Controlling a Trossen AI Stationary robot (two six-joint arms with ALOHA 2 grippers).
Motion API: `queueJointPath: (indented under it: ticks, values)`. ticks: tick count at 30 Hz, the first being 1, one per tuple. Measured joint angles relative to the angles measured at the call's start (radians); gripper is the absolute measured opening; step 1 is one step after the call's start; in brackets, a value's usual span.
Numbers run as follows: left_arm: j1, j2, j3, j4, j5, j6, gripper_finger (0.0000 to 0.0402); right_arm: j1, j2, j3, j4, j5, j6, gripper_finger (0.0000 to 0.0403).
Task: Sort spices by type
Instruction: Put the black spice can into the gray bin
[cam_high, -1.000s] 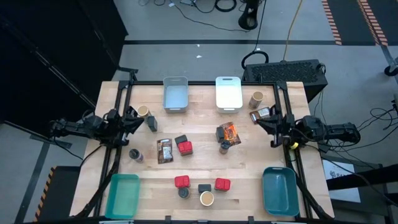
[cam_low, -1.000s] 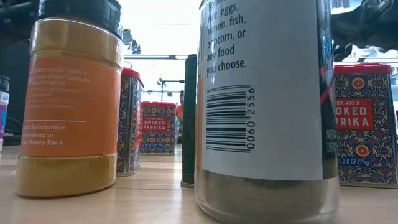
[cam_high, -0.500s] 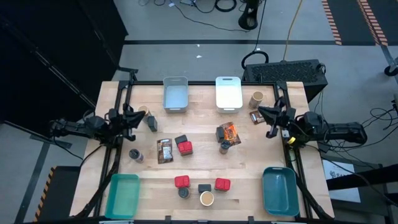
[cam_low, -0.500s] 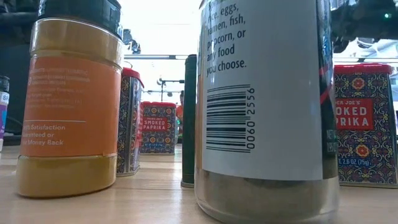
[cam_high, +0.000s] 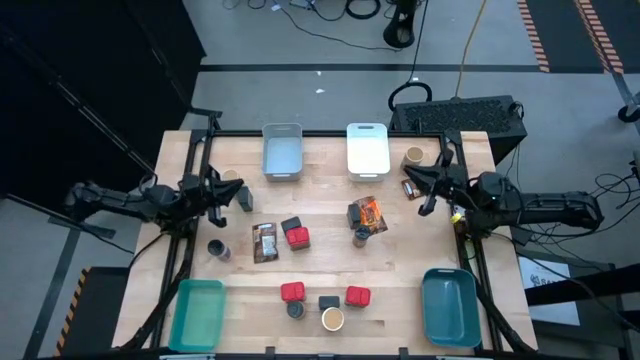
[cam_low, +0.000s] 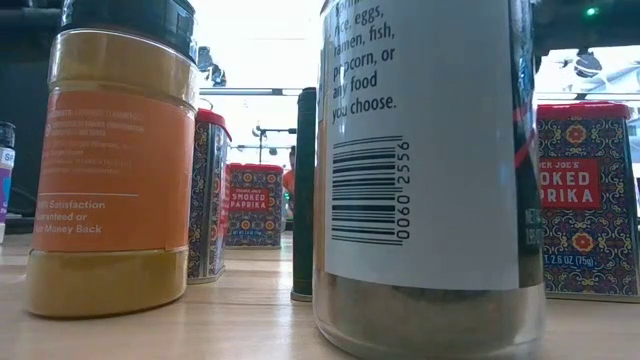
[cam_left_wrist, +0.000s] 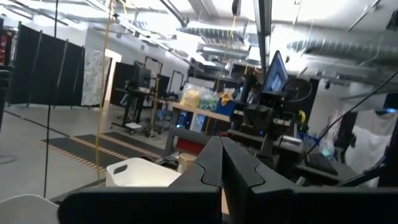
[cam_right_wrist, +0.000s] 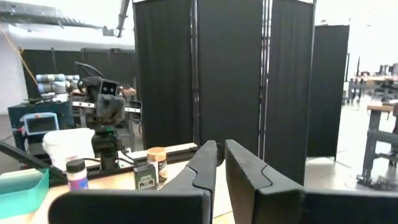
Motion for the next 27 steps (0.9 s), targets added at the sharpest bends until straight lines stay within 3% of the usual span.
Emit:
queueJointPath:
  ticks: [7, 19, 27]
  values:
    - [0.042, 0.167, 0.102, -0.027, -0.002, 0.004, 0.0003, -0.016, 0.074, 0.065, -0.004, 0.0, 0.04, 0.0018]
    - [0.101, 0.326, 0.328, -0.491, 0.161, -0.106, 0.0003, -0.021, 0.155, 0.193, -0.15, 0.0, 0.057, 0.0018]
    - [0.101, 0.382, 0.408, -0.59, 0.222, -0.133, 0.0003, -0.021, 0.196, 0.307, -0.323, 0.0, 0.136, 0.0018]
